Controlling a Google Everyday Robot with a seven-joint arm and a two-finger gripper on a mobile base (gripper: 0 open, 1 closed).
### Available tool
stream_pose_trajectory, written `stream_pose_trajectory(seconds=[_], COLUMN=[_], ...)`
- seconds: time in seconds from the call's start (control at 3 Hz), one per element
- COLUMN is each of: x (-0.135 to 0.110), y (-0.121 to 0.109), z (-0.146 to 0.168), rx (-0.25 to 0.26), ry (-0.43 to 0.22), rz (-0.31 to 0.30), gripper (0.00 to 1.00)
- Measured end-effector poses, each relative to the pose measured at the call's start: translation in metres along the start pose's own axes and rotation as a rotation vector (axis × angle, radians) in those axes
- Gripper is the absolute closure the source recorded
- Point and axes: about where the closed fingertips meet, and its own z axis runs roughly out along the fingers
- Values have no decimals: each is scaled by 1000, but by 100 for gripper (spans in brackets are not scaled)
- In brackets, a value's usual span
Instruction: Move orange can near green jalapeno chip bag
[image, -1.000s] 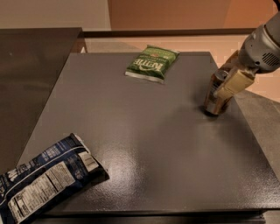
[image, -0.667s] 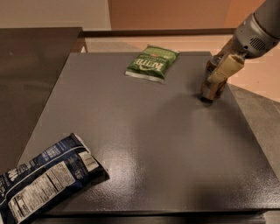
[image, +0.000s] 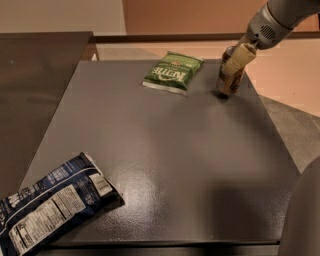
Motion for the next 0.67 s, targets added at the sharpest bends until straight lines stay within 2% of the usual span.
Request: stream_pose_trajectory(seconds=[0.33,0.67], x=[-14,-26], y=[-10,-13], z=[20,36], rx=[2,-16], ry=[-9,-22], rz=[25,33], gripper=[100,83])
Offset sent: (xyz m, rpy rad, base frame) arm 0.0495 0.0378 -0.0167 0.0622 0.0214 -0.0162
